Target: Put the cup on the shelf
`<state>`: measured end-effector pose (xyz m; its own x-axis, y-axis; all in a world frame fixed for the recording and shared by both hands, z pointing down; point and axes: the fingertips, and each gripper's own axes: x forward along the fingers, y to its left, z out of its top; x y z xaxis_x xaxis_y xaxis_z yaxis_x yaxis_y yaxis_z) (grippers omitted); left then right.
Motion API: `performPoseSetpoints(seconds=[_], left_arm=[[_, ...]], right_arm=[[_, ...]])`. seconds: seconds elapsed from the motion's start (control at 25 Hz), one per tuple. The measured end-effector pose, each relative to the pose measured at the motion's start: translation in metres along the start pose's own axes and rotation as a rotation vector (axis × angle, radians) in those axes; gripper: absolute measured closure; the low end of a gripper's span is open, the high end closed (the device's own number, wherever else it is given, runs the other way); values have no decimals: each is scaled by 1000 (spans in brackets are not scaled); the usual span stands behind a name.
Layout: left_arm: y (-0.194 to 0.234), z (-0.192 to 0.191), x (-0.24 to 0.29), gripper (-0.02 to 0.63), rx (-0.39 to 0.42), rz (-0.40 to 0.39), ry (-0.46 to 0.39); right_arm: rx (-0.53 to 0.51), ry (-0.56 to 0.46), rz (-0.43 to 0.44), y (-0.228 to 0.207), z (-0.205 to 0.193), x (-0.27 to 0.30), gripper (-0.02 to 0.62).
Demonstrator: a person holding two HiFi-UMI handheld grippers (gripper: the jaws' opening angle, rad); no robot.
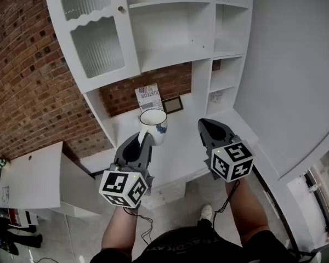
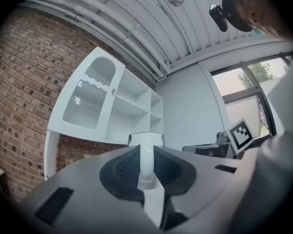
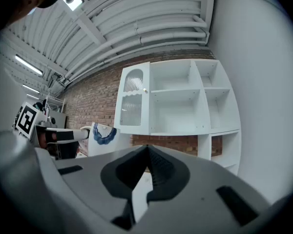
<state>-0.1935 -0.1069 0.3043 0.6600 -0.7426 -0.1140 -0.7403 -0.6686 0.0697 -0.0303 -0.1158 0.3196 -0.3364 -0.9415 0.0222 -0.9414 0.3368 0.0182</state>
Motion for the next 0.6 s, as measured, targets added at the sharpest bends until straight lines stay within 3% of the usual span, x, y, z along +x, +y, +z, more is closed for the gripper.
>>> performPoseSetpoints(seconds=[0.6], left_arm=[[-10, 7, -4, 552, 10, -1, -14]], right_arm=[[-14, -7, 3, 0, 8, -8, 595]])
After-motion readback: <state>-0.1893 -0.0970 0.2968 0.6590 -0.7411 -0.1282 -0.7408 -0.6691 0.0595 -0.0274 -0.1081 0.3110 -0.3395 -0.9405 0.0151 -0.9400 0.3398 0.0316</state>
